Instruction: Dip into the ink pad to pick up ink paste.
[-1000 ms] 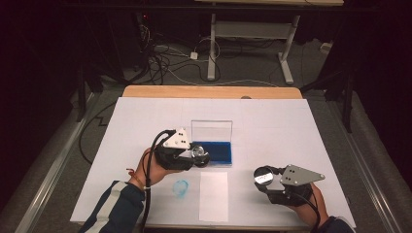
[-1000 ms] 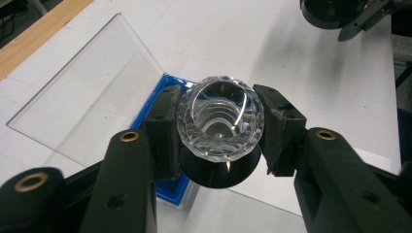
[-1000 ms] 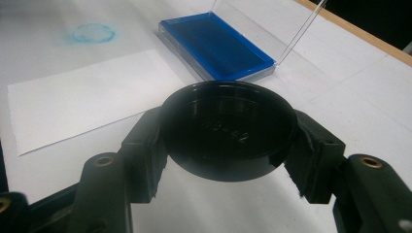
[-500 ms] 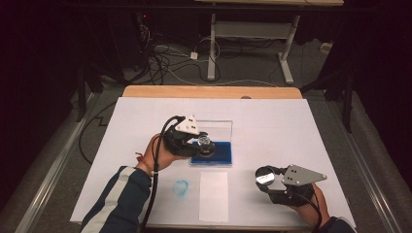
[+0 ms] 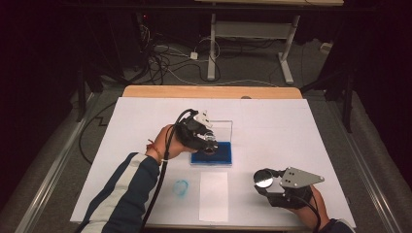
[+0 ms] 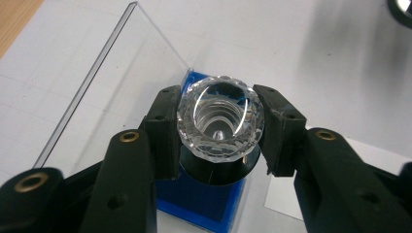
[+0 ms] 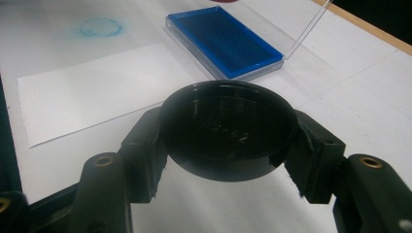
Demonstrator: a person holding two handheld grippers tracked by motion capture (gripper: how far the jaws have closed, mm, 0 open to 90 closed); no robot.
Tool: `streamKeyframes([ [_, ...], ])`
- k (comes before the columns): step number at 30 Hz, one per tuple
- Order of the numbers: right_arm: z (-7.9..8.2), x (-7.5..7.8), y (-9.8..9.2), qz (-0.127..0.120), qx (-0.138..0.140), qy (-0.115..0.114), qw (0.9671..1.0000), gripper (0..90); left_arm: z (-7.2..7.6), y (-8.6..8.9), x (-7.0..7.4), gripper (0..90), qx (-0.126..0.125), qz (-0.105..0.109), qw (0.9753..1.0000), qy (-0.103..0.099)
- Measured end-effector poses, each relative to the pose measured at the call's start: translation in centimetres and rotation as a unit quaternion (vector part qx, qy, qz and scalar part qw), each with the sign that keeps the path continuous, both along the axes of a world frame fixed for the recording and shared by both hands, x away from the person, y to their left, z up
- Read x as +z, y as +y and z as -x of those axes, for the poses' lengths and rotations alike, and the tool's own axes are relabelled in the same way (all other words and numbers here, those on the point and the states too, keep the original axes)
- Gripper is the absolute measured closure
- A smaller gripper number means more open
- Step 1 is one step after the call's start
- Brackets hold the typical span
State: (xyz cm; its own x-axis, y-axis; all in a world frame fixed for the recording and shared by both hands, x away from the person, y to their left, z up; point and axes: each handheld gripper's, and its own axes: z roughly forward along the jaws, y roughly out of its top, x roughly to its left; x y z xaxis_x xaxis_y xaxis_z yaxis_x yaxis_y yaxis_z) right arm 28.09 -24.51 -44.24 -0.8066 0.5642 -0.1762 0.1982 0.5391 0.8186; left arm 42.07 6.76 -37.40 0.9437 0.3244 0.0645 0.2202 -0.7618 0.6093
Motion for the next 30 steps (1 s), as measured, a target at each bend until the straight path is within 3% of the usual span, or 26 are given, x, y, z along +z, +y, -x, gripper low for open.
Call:
streamKeyframes([
  [4, 0.0, 0.0, 0.1, -0.001, 0.002, 0.001, 1.0, 38.8, -0.6, -0.7, -0.7, 54.5, 0.001, -0.015, 0.9999, 0.005],
  [12, 0.0, -0.1, -0.1, -0.001, 0.004, 0.003, 1.0, 38.8, -1.6, -1.7, -2.4, 54.5, 0.007, -0.025, 0.9995, 0.016],
  [25, 0.1, -0.1, -0.1, 0.003, 0.002, 0.003, 1.0, 38.8, -1.5, -1.2, -4.3, 54.5, 0.015, -0.019, 0.9993, 0.027],
  [30, 0.0, -0.2, 0.0, 0.004, 0.003, 0.004, 1.0, 38.8, -1.5, -0.8, -4.6, 54.5, 0.019, -0.005, 0.9993, 0.031],
])
